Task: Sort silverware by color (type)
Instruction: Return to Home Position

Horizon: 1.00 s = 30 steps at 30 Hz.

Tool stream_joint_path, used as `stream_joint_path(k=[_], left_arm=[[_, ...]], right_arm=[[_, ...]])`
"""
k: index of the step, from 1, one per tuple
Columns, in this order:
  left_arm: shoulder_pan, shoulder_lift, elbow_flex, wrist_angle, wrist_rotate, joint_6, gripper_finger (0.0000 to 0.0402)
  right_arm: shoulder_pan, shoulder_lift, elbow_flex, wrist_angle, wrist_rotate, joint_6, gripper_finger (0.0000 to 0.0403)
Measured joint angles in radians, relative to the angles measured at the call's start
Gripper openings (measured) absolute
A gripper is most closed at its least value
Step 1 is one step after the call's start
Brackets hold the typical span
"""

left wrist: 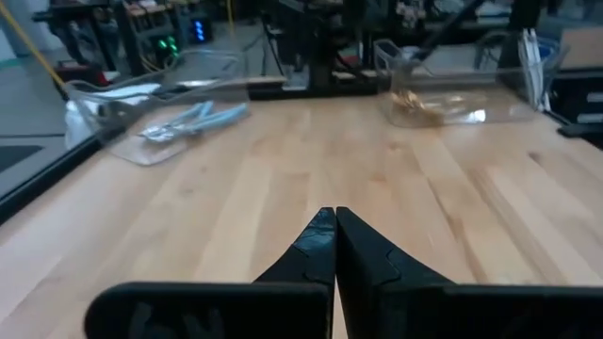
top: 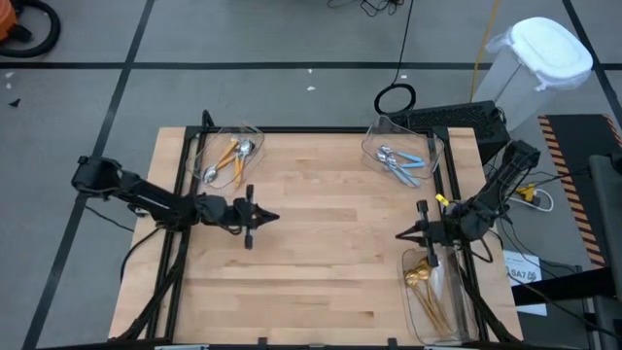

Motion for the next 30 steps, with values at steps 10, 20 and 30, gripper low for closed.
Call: stream_joint_path(k=[10, 20, 30], left_arm=[[-0.002, -0.076, -0.183, 0.165, -0.019, -0.045, 0.0003], [-0.001, -0.098, -0.183, 0.137, -0.019, 0.003, 0.0003], [-0.001, -0.105, -0.183, 0.132, -0.019, 0.019, 0.0003]], right_arm=[[-0.055, -0.111, -0.05, 0.001, -0.062, -0.044, 0.0], [-0.138, -0.218, -0.096, 0.016, -0.175, -0.075, 0.0], [-0.247, -0.274, -0.097, 0.008, -0.27, -0.141, 0.0]])
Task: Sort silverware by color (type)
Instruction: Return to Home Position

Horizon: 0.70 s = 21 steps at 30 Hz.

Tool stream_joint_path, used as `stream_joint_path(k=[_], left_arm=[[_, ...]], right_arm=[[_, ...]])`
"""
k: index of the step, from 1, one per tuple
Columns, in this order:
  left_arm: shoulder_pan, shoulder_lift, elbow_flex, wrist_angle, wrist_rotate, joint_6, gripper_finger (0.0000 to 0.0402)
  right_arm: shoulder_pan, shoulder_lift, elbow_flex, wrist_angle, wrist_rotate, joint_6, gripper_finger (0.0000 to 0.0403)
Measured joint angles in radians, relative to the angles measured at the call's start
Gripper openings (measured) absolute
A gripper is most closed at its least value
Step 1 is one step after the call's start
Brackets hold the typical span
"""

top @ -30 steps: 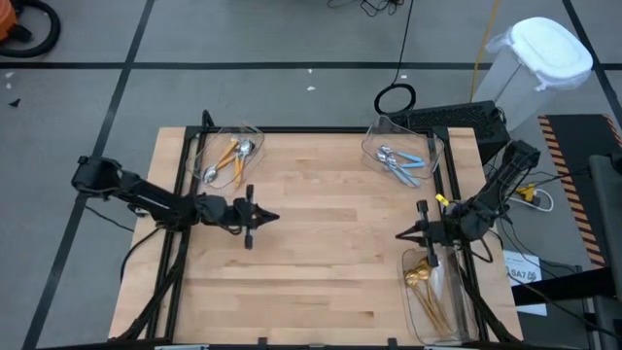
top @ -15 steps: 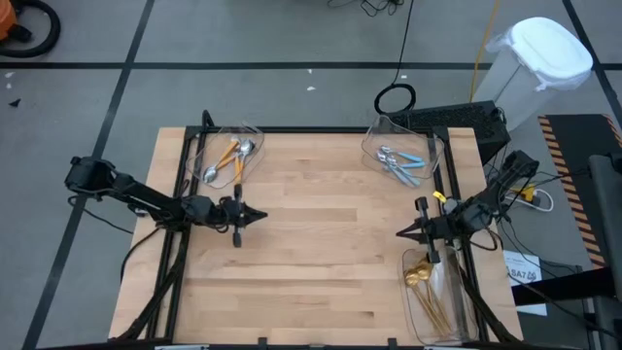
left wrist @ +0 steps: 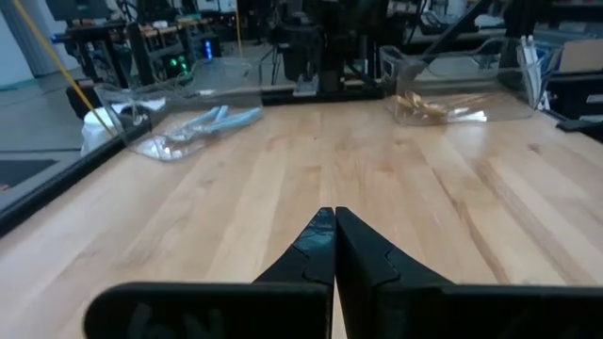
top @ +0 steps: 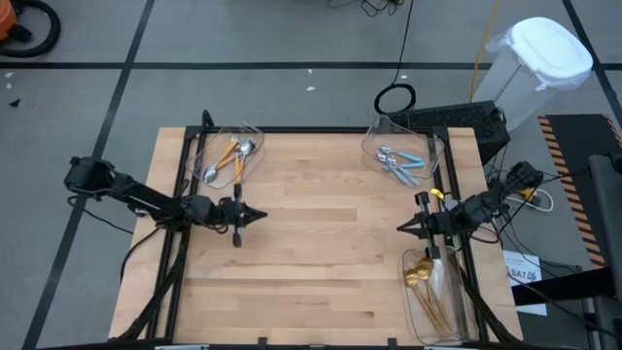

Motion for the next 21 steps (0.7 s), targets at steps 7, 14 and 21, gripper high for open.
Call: stream_joint_path(k=[7, 14, 21], left_arm=[[-0.001, -0.143, 0.0, -0.122, 0.0, 0.01, 0.0003], [-0.001, -0.397, 0.0, -0.371, 0.0, 0.011, 0.0003], [-0.001, -0.646, 0.0, -0.618, -0.032, 0.014, 0.0003]], right_arm=[[-0.103, -0.003, -0.001, -0.011, -0.121, 0.019, 0.0], [-0.198, -0.003, -0.002, -0.012, -0.163, -0.003, 0.0], [-0.317, -0.003, -0.002, -0.007, -0.255, -0.008, 0.0]])
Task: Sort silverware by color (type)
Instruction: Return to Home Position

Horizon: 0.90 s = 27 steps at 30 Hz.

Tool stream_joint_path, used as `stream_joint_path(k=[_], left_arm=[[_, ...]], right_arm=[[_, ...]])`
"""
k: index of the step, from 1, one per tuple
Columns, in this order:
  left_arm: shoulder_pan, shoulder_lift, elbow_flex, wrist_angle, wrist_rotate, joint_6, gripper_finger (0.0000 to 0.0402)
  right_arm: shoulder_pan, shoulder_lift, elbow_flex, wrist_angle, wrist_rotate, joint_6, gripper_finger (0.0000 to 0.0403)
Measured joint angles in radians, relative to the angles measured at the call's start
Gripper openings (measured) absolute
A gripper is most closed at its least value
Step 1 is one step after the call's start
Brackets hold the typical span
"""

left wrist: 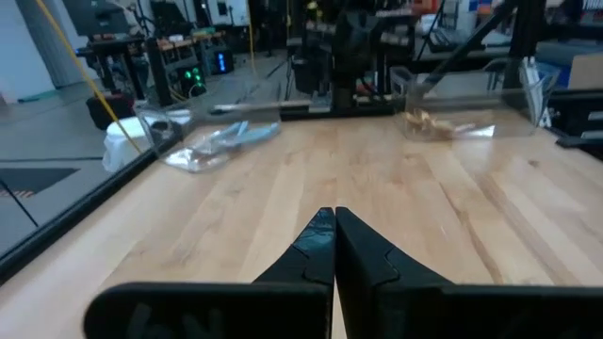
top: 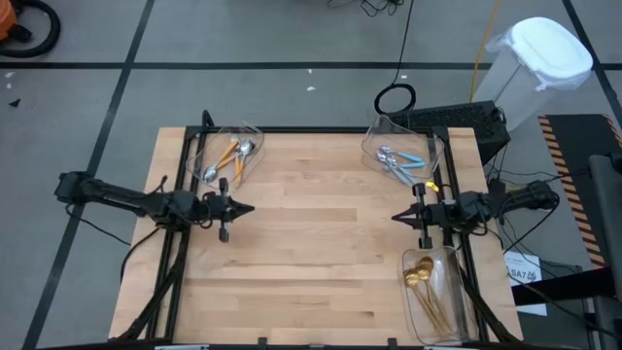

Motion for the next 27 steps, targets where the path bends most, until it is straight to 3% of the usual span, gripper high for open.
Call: stream_joint_path(k=[10, 13, 27], left_arm=[[0.0, -0.321, 0.0, -0.318, -0.017, -0.032, 0.0003], [0.0, -0.376, 0.002, -0.326, -0.003, -0.012, 0.0003], [0.02, -0.407, 0.003, -0.332, 0.01, 0.034, 0.0003]], right_arm=[[-0.194, 0.0, 0.0, -0.007, -0.178, 0.009, 0.0], [-0.245, 0.0, -0.001, -0.008, -0.197, 0.024, 0.0], [-0.295, 0.002, -0.001, -0.044, -0.228, 0.093, 0.0]])
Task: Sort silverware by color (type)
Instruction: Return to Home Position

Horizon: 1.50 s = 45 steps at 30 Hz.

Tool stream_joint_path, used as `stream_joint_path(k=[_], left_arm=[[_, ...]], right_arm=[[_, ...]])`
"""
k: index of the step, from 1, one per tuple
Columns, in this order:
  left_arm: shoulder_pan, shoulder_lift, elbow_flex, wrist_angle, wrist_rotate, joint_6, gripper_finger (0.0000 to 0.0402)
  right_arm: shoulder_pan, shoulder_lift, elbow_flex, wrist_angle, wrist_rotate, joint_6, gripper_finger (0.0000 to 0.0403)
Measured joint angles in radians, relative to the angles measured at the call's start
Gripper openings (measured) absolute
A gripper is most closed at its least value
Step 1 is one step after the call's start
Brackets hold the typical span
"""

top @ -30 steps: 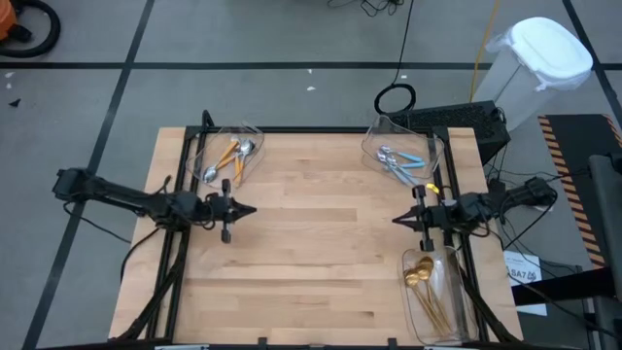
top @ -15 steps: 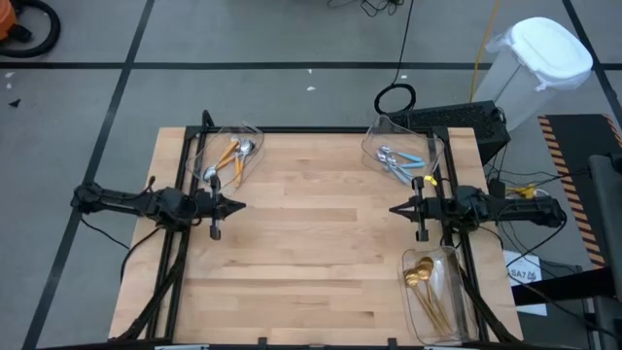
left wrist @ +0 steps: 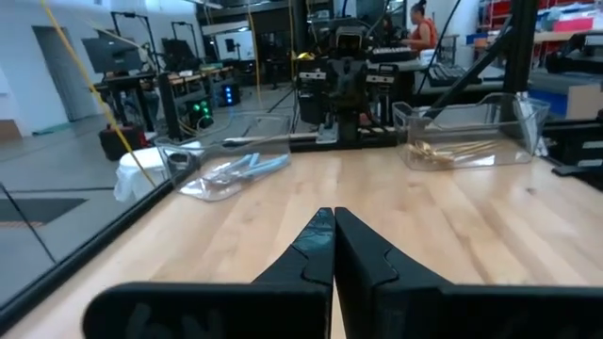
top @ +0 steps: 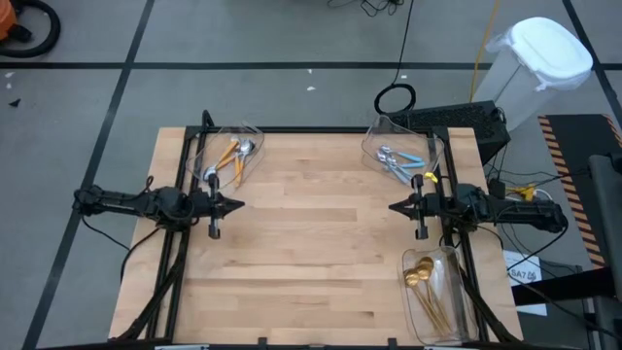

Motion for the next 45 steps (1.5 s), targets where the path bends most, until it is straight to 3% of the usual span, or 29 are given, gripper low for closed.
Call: stream_joint_path(k=[4, 11, 14, 35, 45], left_arm=[[0.053, 0.0, 0.0, -0.003, 0.011, 0.016, 0.0003], [0.2, 0.0, 0.0, -0.034, 0.205, -0.017, 0.0003], [0.226, 0.001, 0.0, -0.035, 0.213, -0.031, 0.0003], [0.17, 0.002, -0.001, -0.035, 0.212, -0.089, 0.0003], [0.17, 0.002, -0.001, -0.035, 0.209, -0.03, 0.0003]], right_arm=[[0.0, 0.0, 0.0, -0.002, 0.002, -0.008, 0.0], [0.0, 0.0, 0.0, -0.002, 0.078, -0.027, 0.0], [0.0, 0.0, 0.0, -0.001, 0.087, -0.026, 0.0], [0.001, 0.0, 0.001, -0.009, 0.028, 0.071, 0.0], [0.001, 0.0, 0.001, -0.009, 0.028, 0.07, 0.0]])
